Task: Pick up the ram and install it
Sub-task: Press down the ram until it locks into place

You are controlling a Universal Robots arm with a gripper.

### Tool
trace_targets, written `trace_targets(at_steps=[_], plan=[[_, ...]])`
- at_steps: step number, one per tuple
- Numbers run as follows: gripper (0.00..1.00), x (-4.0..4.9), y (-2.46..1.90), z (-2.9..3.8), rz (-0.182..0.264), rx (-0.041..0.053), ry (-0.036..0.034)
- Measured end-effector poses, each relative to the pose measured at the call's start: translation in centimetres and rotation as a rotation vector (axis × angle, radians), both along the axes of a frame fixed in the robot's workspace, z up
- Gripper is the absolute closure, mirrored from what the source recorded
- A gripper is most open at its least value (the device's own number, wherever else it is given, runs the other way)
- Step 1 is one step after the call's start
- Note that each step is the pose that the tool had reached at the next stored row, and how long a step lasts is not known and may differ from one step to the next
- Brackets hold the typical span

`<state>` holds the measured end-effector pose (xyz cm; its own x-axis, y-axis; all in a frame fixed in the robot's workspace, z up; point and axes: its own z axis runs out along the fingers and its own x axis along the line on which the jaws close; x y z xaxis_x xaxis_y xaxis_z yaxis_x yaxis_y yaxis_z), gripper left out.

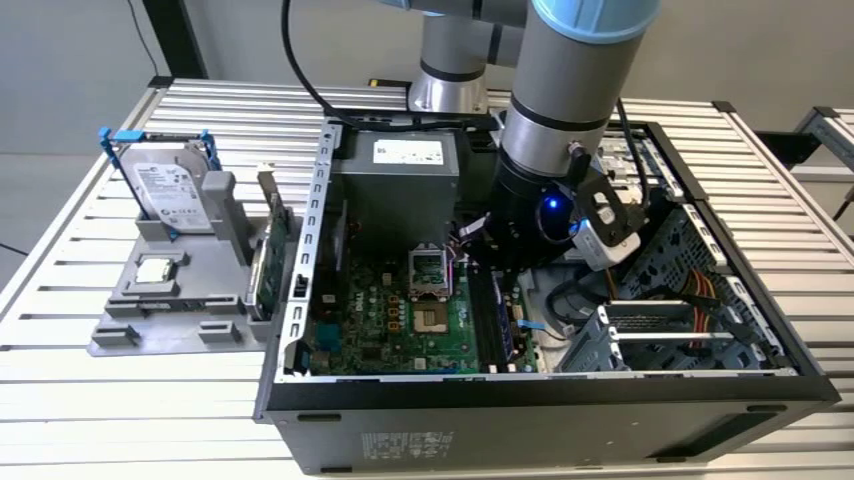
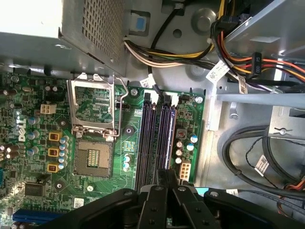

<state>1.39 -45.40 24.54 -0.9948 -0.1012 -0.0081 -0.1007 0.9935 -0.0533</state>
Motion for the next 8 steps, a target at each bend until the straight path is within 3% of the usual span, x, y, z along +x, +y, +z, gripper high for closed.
trace_targets(at_steps=[5, 6, 8], plan=[[1.00, 0.01, -0.01, 0.02, 0.000, 0.0033, 0.0003], [1.00, 0.02, 0.00, 0.03, 0.001, 0.0076, 0.0009], [1.00, 0.04, 0.00, 0.07, 0.003, 0.0257, 0.0028]])
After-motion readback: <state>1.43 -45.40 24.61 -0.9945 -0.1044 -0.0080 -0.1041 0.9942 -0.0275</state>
